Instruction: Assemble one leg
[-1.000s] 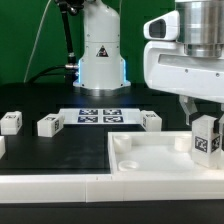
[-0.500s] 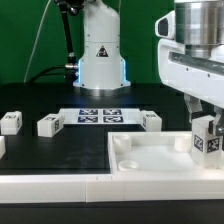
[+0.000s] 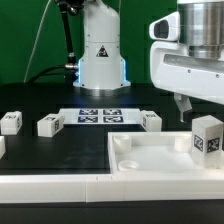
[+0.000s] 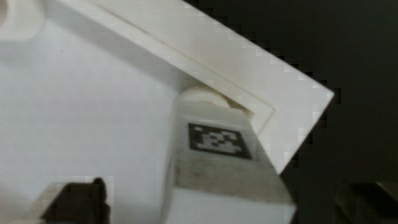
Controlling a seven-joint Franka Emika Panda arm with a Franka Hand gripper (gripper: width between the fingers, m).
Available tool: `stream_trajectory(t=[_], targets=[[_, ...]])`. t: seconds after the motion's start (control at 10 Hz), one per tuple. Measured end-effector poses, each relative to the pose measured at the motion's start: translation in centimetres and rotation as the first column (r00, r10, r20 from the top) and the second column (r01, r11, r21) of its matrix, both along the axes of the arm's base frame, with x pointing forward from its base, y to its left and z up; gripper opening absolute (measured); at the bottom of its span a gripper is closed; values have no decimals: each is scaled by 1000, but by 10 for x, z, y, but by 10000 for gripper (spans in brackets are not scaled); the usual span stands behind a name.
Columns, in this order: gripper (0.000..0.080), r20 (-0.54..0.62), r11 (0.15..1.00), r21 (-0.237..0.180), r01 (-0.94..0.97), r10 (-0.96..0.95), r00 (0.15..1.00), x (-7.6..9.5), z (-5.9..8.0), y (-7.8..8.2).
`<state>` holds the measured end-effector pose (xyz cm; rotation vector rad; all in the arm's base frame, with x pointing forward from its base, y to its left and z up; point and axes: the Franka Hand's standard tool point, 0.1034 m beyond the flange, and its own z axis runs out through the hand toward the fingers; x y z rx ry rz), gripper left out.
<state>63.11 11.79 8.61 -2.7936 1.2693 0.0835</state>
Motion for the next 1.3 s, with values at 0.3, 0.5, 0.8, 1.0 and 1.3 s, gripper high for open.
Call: stream_trajectory(t=[0.3, 0.5, 0.8, 1.0, 1.3], targets=[[649, 24, 961, 1, -277, 277, 961, -1, -2, 2], [649, 42, 877, -2, -481, 481, 876, -1, -3, 0], [649, 59, 749, -10, -663, 662, 747, -1, -4, 1], [649, 71, 624, -18, -781, 780, 622, -1, -4, 1], [554, 80, 514, -28, -857, 856, 511, -1, -4, 0]])
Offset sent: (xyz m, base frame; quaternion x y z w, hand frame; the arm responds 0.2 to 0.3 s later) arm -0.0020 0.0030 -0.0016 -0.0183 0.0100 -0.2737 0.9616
